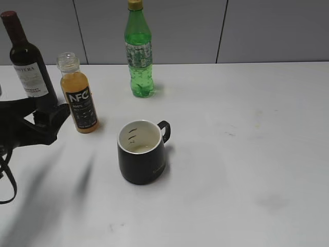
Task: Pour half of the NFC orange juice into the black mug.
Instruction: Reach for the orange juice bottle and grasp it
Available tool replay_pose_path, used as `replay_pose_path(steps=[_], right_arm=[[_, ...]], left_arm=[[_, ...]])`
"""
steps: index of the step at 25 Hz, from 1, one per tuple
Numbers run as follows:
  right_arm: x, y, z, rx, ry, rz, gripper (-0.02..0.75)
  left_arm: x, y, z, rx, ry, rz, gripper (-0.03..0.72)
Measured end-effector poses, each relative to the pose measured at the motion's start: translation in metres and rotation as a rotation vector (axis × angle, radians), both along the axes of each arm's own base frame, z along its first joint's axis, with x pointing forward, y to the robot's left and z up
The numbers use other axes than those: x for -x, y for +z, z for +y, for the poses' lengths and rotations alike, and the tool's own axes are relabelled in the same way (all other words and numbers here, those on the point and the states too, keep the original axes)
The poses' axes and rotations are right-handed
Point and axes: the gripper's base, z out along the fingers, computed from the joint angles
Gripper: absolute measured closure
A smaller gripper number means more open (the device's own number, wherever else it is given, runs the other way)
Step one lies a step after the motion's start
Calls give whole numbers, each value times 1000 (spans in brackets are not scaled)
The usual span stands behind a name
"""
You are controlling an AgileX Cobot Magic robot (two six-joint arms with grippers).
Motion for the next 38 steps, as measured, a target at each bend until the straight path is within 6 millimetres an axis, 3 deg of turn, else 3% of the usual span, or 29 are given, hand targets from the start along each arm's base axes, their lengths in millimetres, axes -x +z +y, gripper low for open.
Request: replay_pose_path(steps=[24,38], right_arm=[[0,0,0,0,0,0,150],[0,0,0,0,0,0,150]], left_arm=[[-62,-65,-19,54,1,25,22],[-98,-80,-28,45,-2,-22,25]])
